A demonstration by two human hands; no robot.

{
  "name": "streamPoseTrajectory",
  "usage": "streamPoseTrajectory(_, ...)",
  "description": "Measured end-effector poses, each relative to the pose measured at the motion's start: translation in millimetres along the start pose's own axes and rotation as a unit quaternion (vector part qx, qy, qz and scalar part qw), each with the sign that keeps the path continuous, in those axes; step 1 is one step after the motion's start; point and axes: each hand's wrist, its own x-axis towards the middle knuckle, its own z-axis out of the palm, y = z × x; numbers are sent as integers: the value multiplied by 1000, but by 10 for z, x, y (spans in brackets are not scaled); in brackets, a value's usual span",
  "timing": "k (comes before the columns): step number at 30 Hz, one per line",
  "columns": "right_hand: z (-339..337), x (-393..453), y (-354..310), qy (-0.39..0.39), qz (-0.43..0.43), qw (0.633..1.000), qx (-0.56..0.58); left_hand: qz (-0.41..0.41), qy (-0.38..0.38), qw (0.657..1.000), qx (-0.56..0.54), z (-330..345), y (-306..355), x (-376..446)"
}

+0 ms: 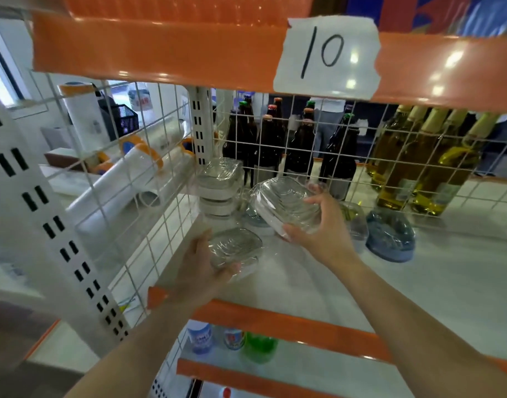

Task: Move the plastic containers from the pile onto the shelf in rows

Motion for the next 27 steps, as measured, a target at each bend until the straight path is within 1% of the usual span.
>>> streamPoseTrajectory(2,-8,-6,11,-8,2,1000,7,-27,-22,999,-23,21,-46,36)
streamPoseTrajectory(5,8,4,36,-21,-1,1000,14,-46,-53,998,3,53,-108,76)
streamPoseTrajectory(7,21,24,40,-25,-12,1000,11,-38,-30,999,5,40,-80,126)
streamPoseTrajectory(9,40,49,40,-34,-43,998,-8,-24,24,999,-10,-38,47,204)
streamPoseTrajectory(11,58,58,24,-55,-83,995,-29,-16,67,995,-78,-148,252,301)
streamPoseTrajectory(13,77,69,9,-76,-127,988,-33,-6,78,985,-156,-227,448,405)
streamPoseTrajectory(15,98,73,-6,-98,-155,983,-29,-17,52,979,-195,-301,596,489)
streamPoseTrajectory(16,108,72,-13,-106,-167,980,-25,-21,22,983,-182,-340,653,514)
streamPoseTrajectory(18,128,82,-10,-115,-186,976,-18,-24,-36,991,-123,-400,686,580)
streamPoseTrajectory(20,131,103,-15,-126,-192,973,-14,-31,-70,991,-109,-415,694,636)
streamPoseTrajectory(24,116,195,9,-146,-189,971,-19,-96,-97,974,-182,-430,652,728)
streamPoseTrajectory(27,140,259,62,-138,-186,971,-58,-107,-93,956,-257,-496,618,792)
